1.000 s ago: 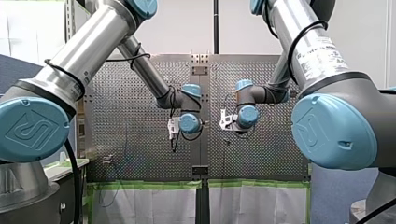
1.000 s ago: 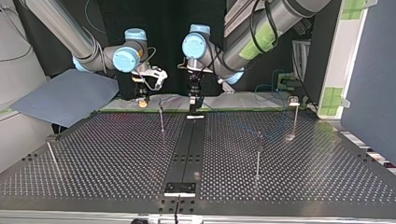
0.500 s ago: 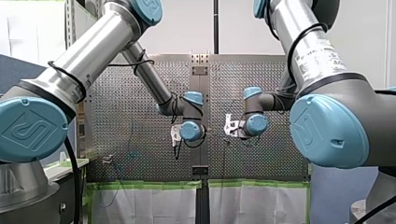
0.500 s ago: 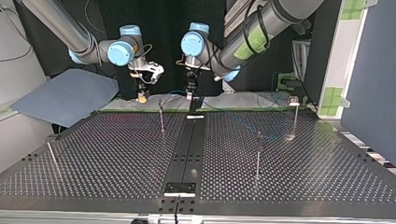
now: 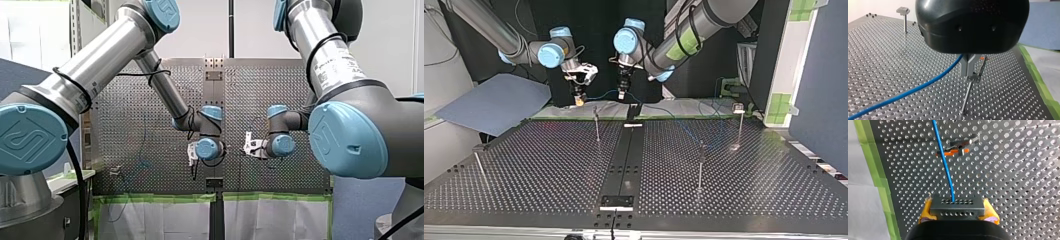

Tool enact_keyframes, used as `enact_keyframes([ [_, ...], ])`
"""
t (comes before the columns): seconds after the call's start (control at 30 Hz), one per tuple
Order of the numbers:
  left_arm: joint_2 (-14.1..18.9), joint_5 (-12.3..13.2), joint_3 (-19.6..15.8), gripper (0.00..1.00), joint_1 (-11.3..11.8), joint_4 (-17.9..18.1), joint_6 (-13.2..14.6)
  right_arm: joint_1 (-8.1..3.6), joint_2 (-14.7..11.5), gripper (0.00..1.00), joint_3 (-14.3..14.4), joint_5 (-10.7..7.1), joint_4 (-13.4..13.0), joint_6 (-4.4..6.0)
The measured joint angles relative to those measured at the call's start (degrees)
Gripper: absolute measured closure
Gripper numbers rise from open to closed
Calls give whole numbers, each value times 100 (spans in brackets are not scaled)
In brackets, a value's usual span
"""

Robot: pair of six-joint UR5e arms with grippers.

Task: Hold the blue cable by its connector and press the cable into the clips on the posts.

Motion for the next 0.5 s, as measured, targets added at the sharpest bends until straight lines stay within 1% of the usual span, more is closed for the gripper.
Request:
enact_keyframes([
  [0.27, -25, -3, 10, 100, -19, 0, -91, -188, 11, 100, 79, -408, -404, 35],
  [0.37, -135, -26, 96, 100, -20, -61, -113, -260, 13, 100, 82, -573, -508, 49],
  [0.5, -349, -85, 299, 100, -51, -224, -116, -341, 21, 100, 97, -785, -549, 40],
])
